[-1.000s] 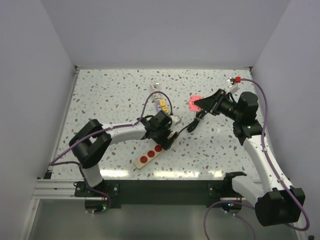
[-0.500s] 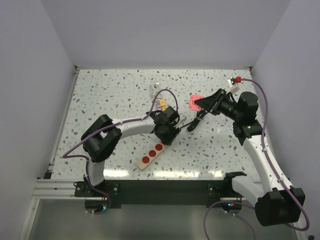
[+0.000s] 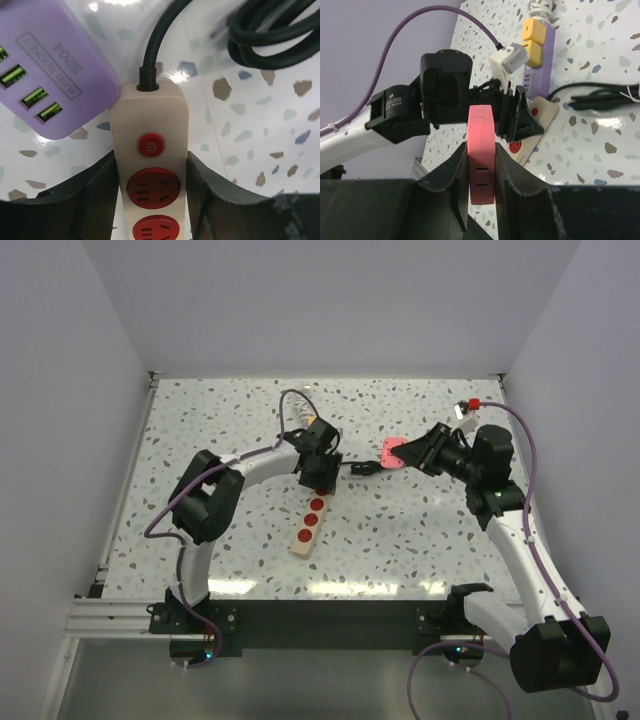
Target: Insert the plug
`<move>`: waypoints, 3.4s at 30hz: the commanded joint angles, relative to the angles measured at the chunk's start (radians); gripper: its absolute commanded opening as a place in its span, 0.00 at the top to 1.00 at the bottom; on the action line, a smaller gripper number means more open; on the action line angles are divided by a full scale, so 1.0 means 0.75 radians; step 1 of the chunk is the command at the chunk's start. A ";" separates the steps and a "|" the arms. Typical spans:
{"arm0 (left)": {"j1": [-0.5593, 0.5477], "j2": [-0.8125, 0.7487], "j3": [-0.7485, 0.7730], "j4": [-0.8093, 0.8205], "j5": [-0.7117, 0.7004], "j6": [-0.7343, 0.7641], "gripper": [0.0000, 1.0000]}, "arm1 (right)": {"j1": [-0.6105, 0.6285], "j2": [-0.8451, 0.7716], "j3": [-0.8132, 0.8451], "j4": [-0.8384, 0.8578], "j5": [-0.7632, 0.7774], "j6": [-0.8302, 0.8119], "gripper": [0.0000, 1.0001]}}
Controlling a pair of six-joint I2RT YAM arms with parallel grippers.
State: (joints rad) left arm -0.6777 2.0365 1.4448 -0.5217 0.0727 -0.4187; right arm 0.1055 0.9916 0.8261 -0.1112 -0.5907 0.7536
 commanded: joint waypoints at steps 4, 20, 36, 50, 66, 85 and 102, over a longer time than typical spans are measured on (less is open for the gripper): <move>0.081 0.089 0.066 -0.039 -0.273 -0.158 1.00 | -0.002 -0.019 0.060 -0.044 0.035 -0.062 1.00; 0.090 0.171 0.154 -0.061 -0.038 -0.246 0.75 | 0.086 0.042 0.195 -0.439 0.270 -0.256 1.00; 0.069 -0.007 0.053 0.023 0.214 -0.305 0.16 | 0.248 0.206 0.293 -0.435 0.432 -0.238 1.00; 0.163 -0.388 -0.192 0.090 0.204 -0.132 0.00 | 0.256 0.230 0.341 -0.494 0.481 -0.236 1.00; 0.159 -0.515 -0.493 0.039 0.613 0.143 0.06 | 0.281 0.251 0.320 -0.478 0.485 -0.213 1.00; 0.020 -0.304 -0.401 0.027 0.627 0.200 0.05 | 0.311 0.294 0.355 -0.496 0.516 -0.211 1.00; -0.039 -0.277 -0.202 0.043 0.717 0.102 0.05 | 0.324 0.324 0.396 -0.557 0.542 -0.225 1.00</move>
State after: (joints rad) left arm -0.7147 1.8652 1.2587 -0.5171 0.5884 -0.3233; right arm 0.3389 1.2243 1.0645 -0.5182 -0.1989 0.5861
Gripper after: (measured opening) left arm 0.947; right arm 0.246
